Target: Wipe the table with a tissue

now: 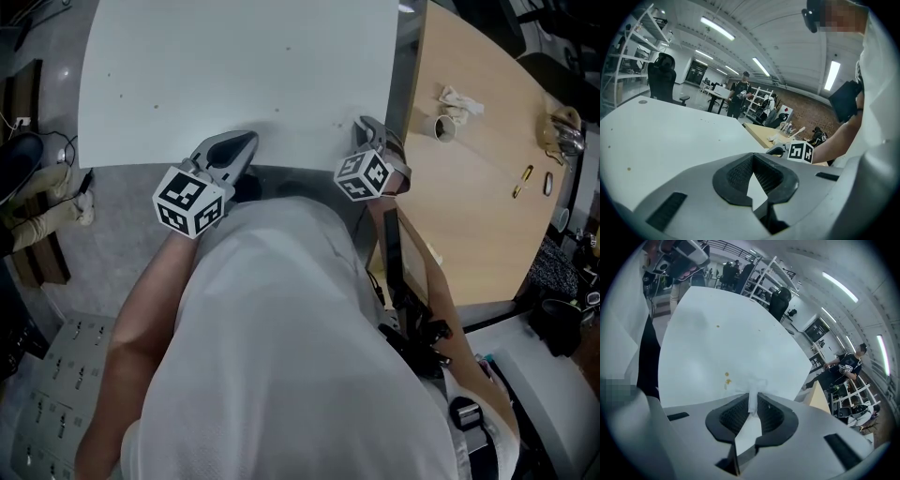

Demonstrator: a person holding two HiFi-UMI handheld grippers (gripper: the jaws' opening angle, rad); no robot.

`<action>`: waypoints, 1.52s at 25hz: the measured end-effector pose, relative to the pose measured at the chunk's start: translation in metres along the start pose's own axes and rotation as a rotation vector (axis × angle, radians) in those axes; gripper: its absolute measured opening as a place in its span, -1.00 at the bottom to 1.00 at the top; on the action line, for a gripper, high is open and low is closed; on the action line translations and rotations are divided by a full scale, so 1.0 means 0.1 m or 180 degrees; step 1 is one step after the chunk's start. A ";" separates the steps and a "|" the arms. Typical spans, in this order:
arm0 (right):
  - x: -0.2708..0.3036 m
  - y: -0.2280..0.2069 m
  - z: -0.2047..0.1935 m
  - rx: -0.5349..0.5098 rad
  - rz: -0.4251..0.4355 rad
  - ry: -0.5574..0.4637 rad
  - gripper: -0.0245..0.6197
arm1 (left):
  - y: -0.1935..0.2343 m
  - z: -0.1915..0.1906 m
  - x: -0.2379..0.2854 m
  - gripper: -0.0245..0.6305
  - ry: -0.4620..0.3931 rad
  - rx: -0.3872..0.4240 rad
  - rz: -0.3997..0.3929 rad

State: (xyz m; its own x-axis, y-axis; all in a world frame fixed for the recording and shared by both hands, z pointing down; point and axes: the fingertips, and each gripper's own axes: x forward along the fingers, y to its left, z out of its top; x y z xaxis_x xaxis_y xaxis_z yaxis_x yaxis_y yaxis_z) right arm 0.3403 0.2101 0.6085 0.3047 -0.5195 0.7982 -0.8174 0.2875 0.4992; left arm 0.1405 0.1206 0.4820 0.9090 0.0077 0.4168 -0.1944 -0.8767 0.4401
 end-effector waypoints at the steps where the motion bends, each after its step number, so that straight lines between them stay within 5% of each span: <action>1: -0.01 0.03 0.02 -0.0038 -0.0019 0.0022 -0.75 | 0.00 0.00 -0.01 -0.91 0.0004 0.0002 -0.0009; 10: -0.10 0.37 0.27 -0.0421 0.0003 -0.0005 -0.76 | 0.10 -0.01 -0.09 -0.91 0.0026 0.0040 -0.0143; 14: -0.14 0.38 0.25 0.0000 0.0167 -0.0107 -0.75 | 0.15 0.01 -0.12 -0.91 0.0009 0.0056 -0.0200; 19: -0.20 -0.07 0.00 0.0409 -0.0175 0.0080 -0.75 | 0.25 0.05 -0.19 -0.91 -0.0024 0.0056 -0.0230; 26: -0.02 0.00 -0.07 -0.0002 -0.0304 0.0400 -0.75 | 0.33 0.01 -0.31 -0.91 -0.0011 0.0052 -0.0250; 38: -0.21 0.77 0.53 -0.0212 -0.0062 0.0147 -0.76 | 0.38 -0.03 -0.42 -0.91 0.0017 0.0103 -0.0437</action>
State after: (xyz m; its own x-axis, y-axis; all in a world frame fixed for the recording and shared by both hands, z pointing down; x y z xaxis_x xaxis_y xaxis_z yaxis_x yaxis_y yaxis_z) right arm 0.2452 0.2009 0.6122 0.3439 -0.4883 0.8021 -0.7772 0.3313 0.5350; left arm 0.0939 0.0887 0.4837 0.9242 0.1310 0.3588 -0.0564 -0.8823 0.4674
